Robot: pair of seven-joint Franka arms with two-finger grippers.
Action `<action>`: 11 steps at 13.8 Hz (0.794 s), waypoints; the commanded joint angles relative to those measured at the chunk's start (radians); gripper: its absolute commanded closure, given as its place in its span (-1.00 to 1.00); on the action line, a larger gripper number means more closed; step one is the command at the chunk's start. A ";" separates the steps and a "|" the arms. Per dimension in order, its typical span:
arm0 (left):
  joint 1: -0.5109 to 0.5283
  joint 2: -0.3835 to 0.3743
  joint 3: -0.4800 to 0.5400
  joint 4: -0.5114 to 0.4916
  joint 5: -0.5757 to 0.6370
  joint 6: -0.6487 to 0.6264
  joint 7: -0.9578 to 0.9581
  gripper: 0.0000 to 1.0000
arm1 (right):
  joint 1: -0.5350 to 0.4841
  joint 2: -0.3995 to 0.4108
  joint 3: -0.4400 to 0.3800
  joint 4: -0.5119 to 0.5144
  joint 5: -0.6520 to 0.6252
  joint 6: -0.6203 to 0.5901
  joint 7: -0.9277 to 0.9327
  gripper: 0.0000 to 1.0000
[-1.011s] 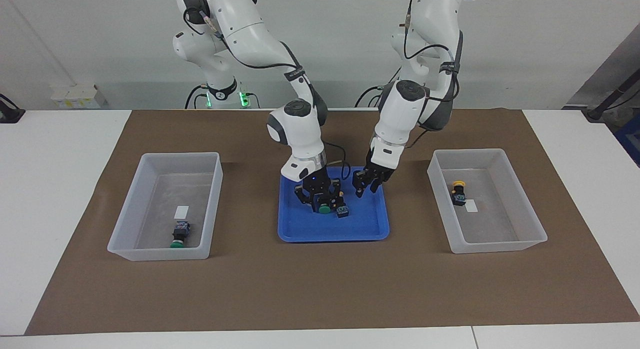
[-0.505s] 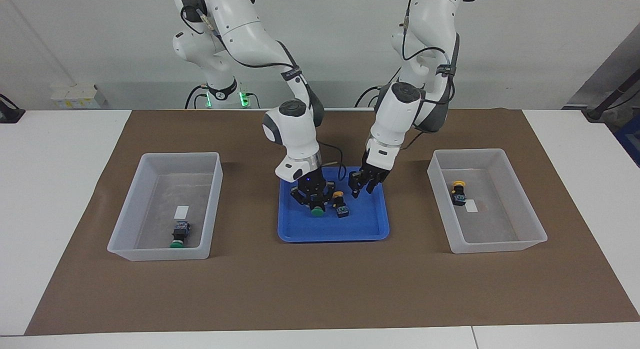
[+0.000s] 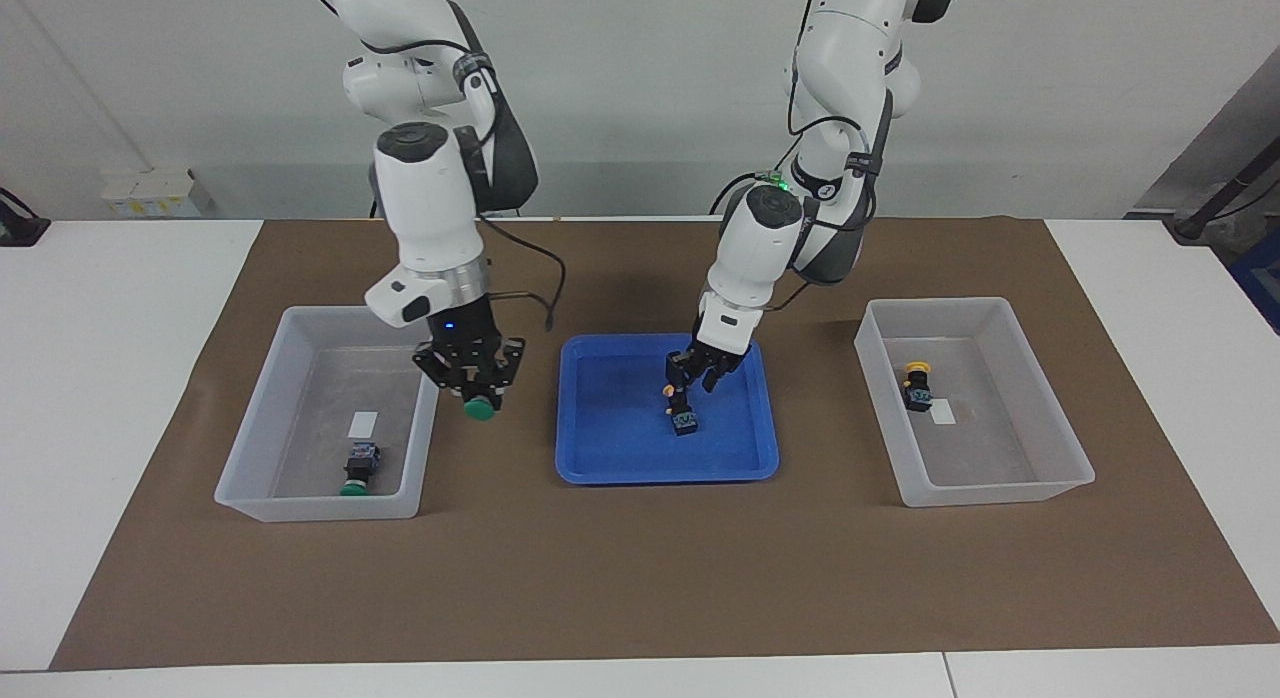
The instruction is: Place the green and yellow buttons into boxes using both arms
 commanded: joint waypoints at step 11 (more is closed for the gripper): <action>-0.065 0.085 0.019 0.039 0.105 0.030 -0.069 0.21 | -0.301 0.191 0.016 -0.012 0.153 0.202 -0.397 1.00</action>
